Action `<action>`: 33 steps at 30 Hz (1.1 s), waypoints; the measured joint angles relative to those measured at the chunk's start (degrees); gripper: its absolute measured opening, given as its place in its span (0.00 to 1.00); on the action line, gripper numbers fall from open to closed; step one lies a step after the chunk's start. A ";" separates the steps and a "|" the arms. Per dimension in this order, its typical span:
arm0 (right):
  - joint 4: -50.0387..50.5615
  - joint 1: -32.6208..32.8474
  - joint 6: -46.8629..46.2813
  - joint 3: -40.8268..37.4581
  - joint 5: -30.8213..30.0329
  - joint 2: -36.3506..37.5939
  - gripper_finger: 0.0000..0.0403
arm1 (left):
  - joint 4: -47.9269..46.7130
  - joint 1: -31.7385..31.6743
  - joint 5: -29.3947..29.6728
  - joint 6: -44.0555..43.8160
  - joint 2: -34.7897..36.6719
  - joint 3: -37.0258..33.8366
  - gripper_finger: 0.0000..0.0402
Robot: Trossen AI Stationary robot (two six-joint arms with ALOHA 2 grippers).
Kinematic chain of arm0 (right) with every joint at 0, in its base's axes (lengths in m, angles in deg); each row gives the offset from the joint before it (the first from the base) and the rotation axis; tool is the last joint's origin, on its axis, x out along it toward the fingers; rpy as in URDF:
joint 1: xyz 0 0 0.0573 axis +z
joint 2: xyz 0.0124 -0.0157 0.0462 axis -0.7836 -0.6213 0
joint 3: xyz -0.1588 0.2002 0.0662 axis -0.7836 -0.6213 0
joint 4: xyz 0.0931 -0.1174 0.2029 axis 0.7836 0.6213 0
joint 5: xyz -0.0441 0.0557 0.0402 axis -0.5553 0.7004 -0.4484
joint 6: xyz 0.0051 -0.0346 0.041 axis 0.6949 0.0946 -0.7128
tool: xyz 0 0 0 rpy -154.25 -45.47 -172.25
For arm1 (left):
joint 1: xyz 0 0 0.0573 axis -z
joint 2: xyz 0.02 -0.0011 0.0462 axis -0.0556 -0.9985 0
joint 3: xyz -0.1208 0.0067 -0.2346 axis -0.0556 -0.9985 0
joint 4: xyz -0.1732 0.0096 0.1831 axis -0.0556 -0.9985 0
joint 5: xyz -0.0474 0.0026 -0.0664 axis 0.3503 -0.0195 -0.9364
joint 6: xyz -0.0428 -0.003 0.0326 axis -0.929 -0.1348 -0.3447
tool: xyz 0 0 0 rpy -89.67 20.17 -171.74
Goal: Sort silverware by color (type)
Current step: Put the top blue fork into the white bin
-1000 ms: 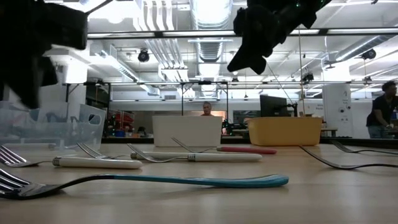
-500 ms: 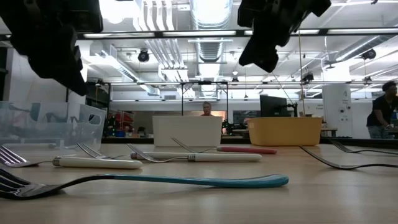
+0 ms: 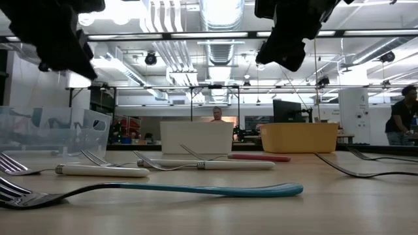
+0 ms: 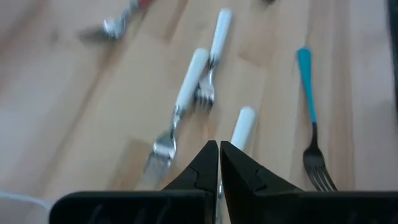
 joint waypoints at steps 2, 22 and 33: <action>-0.29 0.20 -0.05 0.00 -0.42 -0.03 0.03 | -0.02 0.38 3.20 2.86 2.13 0.00 0.00; -9.28 0.18 -8.32 0.00 -4.52 -0.28 0.03 | 1.93 0.45 7.20 47.07 24.14 -0.61 0.00; -16.93 -1.61 -12.03 0.00 -4.83 -0.28 0.03 | 2.86 0.41 8.53 48.32 33.84 -10.17 0.00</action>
